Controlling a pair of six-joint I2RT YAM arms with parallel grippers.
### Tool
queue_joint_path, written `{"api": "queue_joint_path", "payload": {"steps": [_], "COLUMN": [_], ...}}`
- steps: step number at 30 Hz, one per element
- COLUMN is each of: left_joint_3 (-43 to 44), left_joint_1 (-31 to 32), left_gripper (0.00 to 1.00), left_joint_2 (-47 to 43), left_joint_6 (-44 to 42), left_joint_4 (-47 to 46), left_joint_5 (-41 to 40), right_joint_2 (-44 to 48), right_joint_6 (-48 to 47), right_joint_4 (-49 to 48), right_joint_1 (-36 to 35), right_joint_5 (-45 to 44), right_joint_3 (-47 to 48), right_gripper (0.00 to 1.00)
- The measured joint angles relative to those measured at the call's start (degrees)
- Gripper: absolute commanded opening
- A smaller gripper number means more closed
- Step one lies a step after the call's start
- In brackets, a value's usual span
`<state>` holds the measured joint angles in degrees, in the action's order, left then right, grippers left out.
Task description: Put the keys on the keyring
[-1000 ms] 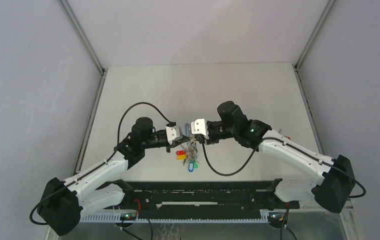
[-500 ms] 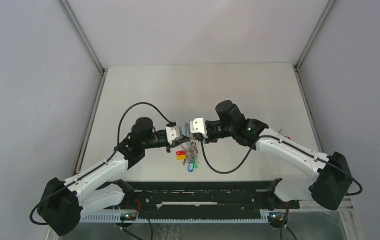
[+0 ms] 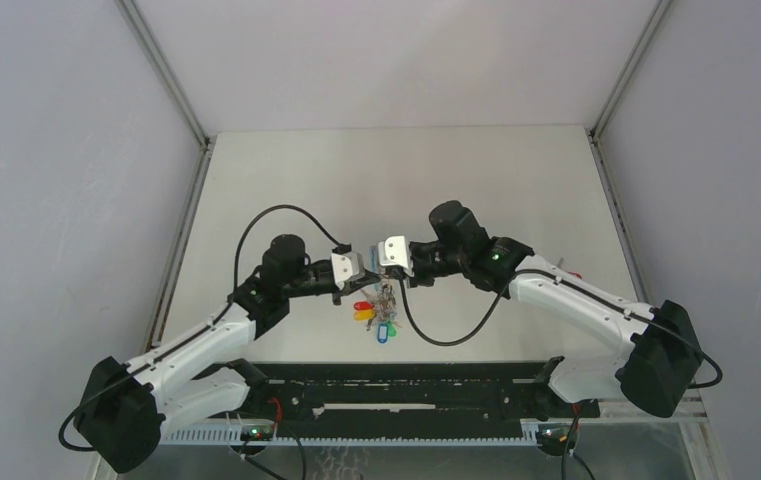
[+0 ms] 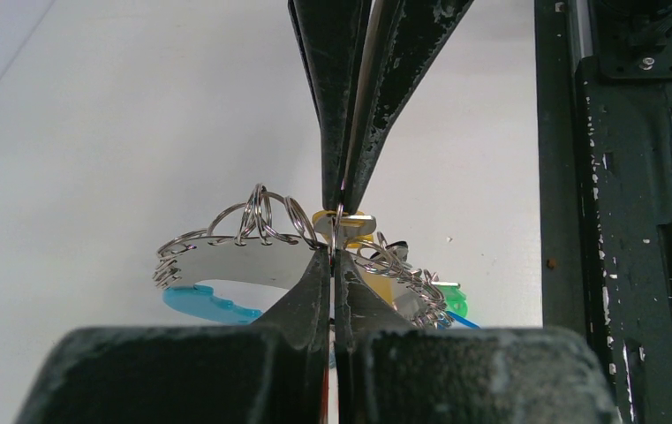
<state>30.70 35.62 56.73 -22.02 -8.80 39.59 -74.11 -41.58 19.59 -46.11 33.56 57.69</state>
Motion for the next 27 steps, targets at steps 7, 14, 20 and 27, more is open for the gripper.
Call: {"api": "queue_joint_path", "payload": {"steps": [7,14,20,27], "left_joint_3": [0.0,0.0,0.0,0.2], "left_joint_1": [0.0,0.0,0.0,0.0], "left_gripper": [0.00,0.00,0.00,0.00], "left_joint_2": [0.0,0.0,0.0,0.6], "left_joint_6": [0.0,0.0,0.0,0.0], "left_joint_4": [0.0,0.6,1.1,1.5], "left_joint_5": [0.0,0.0,0.0,0.1], "right_joint_2": [0.0,0.0,0.0,0.0], "right_joint_6": [0.0,0.0,-0.2,-0.3], "right_joint_4": [0.0,0.0,0.0,0.3], "right_joint_1": [-0.2,-1.6,-2.3,-3.1], "right_joint_5": [0.0,-1.5,-2.8,-4.1], "right_joint_3": [0.0,0.0,0.0,0.0], "right_gripper": [0.00,0.00,0.00,0.00]}}
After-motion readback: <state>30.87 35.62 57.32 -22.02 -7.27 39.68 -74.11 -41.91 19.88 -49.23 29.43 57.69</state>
